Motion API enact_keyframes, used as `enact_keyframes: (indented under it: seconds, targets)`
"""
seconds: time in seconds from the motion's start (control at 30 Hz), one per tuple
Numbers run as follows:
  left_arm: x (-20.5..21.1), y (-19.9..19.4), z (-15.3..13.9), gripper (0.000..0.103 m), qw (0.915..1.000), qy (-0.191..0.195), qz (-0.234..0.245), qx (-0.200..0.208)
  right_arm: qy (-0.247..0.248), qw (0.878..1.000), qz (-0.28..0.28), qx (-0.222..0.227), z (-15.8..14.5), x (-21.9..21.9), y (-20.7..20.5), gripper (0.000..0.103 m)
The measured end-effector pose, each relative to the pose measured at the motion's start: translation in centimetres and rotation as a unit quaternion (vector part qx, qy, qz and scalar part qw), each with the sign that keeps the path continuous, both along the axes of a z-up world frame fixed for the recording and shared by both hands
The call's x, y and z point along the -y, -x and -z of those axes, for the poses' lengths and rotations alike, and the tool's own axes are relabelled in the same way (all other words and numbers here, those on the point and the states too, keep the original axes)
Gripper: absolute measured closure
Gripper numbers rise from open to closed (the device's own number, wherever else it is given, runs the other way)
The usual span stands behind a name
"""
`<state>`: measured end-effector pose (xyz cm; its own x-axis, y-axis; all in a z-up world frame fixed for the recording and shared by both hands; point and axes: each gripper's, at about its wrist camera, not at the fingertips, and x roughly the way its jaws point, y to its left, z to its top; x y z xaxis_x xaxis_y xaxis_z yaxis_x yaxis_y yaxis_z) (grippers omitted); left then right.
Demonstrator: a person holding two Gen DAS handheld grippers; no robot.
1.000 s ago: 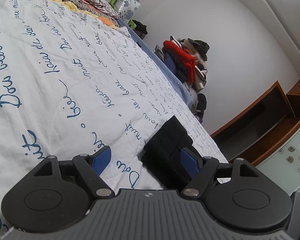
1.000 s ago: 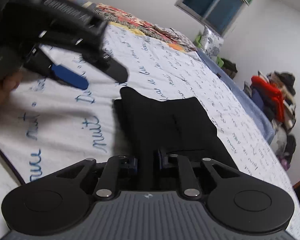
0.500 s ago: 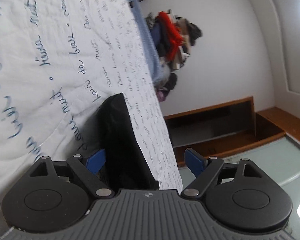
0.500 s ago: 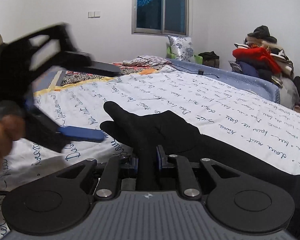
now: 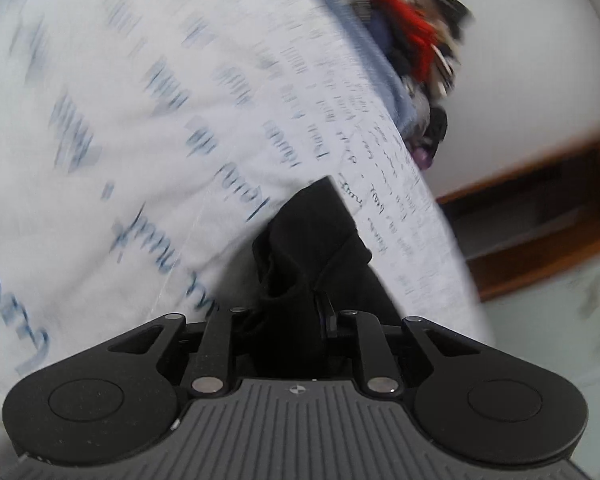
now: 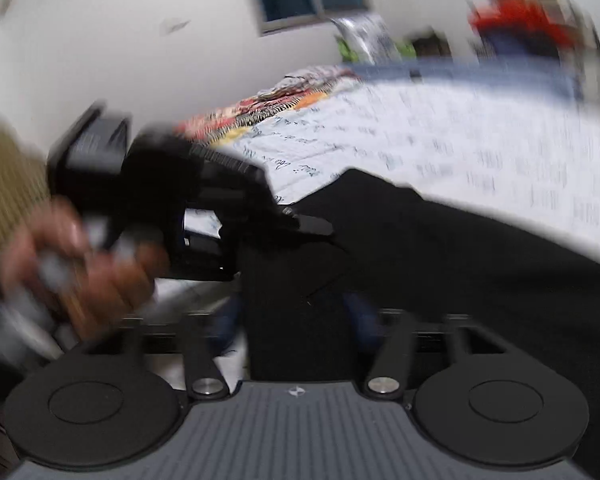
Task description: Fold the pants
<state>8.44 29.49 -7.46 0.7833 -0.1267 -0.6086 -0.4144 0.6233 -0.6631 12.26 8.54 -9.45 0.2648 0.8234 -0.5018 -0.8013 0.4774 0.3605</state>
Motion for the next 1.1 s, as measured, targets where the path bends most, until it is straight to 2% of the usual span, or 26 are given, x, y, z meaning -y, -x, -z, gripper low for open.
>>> enact_keyframes:
  seconds: [0.03,0.07,0.1,0.13,0.17,0.23,0.27,0.3,0.37,0.4,0.43,0.5,0.57,0.6,0.7,0.77,0.8,0.83,0.87,0.9,0.93,1.0,1.1]
  targets:
    - [1.3,-0.1,-1.1,0.082,0.9981,-0.06,0.013,0.003,-0.033,0.998,0.01,-0.048,0.0,1.4,-1.1,0.024]
    - [2.7,-0.2,-2.1,0.083,0.9926,-0.118,0.026,0.007,-0.071,0.992,0.02,-0.101,0.1,3.1,-2.2,0.024]
    - [4.2,-0.3,-3.2,0.084,0.9843,-0.171,0.04,0.015,-0.113,0.98,0.034,-0.161,0.5,4.9,-3.6,0.024]
    - [5.9,-0.2,-4.1,0.084,0.9747,-0.215,0.053,0.025,-0.152,0.962,0.052,-0.221,1.2,6.6,-4.9,0.023]
    - [7.6,-0.1,-4.7,0.085,0.9644,-0.254,0.066,0.035,-0.196,0.936,0.072,-0.284,2.1,8.4,-6.1,0.023]
    - [11.0,0.2,-5.7,0.085,0.9437,-0.31,0.1,0.055,-0.27,0.883,0.102,-0.369,3.7,11.2,-7.6,0.023]
    - [12.8,0.4,-5.7,0.085,0.9313,-0.338,0.122,0.062,-0.293,0.867,0.106,-0.39,4.2,12.1,-7.9,0.023]
    - [14.6,0.6,-5.5,0.084,0.9184,-0.361,0.147,0.067,-0.301,0.86,0.104,-0.4,4.3,12.6,-8.2,0.019]
    - [17.9,0.9,-4.4,0.083,0.8922,-0.393,0.206,0.082,-0.291,0.86,0.102,-0.406,4.3,13.0,-8.5,0.017]
    - [19.0,1.0,-3.7,0.083,0.8863,-0.393,0.231,0.083,-0.29,0.859,0.102,-0.409,4.5,13.2,-8.5,0.017]
    - [19.8,1.1,-2.9,0.083,0.8846,-0.384,0.252,0.081,-0.29,0.857,0.102,-0.413,4.8,13.4,-8.4,0.017]
    - [20.6,1.3,-1.5,0.082,0.887,-0.375,0.258,0.079,-0.287,0.854,0.112,-0.419,5.4,13.9,-8.1,0.014]
    - [20.6,1.5,-0.9,0.082,0.8899,-0.373,0.249,0.085,-0.279,0.861,0.11,-0.412,5.9,14.6,-7.8,0.014]
    - [20.3,1.5,-0.9,0.082,0.8945,-0.363,0.247,0.085,-0.277,0.865,0.109,-0.403,5.7,14.7,-7.5,0.014]
    - [19.2,1.3,-1.1,0.082,0.9039,-0.339,0.245,0.09,-0.242,0.888,0.102,-0.377,4.7,14.0,-7.1,0.014]
    - [19.2,2.0,-1.4,0.083,0.9024,-0.339,0.245,0.104,-0.198,0.912,0.095,-0.348,3.8,13.0,-6.8,0.015]
    - [19.4,2.5,-1.5,0.082,0.8995,-0.344,0.245,0.112,-0.18,0.922,0.097,-0.328,3.2,12.6,-6.4,0.02]
    - [19.8,3.1,-1.7,0.082,0.8955,-0.352,0.245,0.119,-0.169,0.929,0.099,-0.315,2.8,12.2,-6.0,0.036]
    - [20.1,3.6,-1.7,0.078,0.891,-0.358,0.249,0.126,-0.15,0.934,0.107,-0.305,2.6,11.8,-5.8,0.046]
    - [20.3,4.1,-1.7,0.071,0.887,-0.361,0.255,0.133,-0.132,0.938,0.115,-0.298,2.7,11.6,-5.7,0.061]
    - [20.5,4.7,-1.5,0.069,0.8852,-0.362,0.26,0.134,-0.124,0.939,0.121,-0.296,2.9,11.5,-5.7,0.07]
    - [20.3,5.6,-1.3,0.051,0.8879,-0.355,0.261,0.134,-0.117,0.938,0.131,-0.3,3.5,11.8,-5.5,0.083]
    - [19.5,8.0,-1.0,0.044,0.8926,-0.337,0.264,0.139,-0.133,0.93,0.135,-0.316,3.9,12.5,-5.3,0.084]
